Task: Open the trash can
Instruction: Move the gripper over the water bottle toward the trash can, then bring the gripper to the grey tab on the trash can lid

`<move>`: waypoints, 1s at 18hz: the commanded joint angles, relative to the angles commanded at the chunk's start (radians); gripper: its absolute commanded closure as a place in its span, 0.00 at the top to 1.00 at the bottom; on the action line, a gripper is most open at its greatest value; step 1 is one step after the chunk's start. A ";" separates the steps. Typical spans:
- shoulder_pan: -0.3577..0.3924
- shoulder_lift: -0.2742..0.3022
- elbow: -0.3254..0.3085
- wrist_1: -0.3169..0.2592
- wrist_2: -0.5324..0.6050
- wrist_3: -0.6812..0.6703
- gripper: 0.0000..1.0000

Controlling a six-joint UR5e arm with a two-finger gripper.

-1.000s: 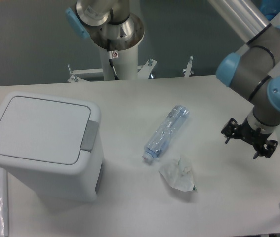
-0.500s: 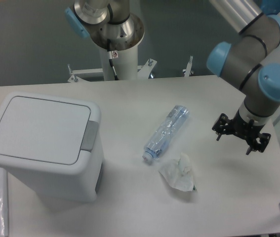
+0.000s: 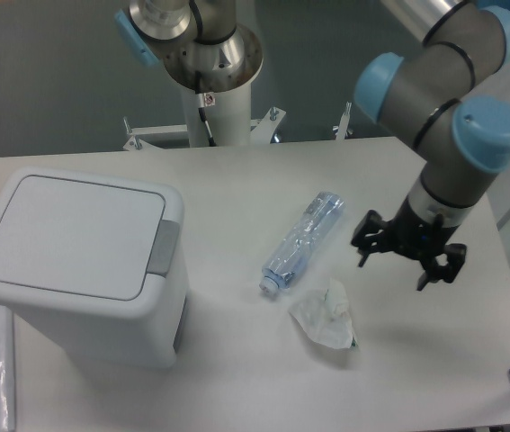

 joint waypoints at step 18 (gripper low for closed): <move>-0.084 0.094 0.006 0.005 -0.199 -0.255 1.00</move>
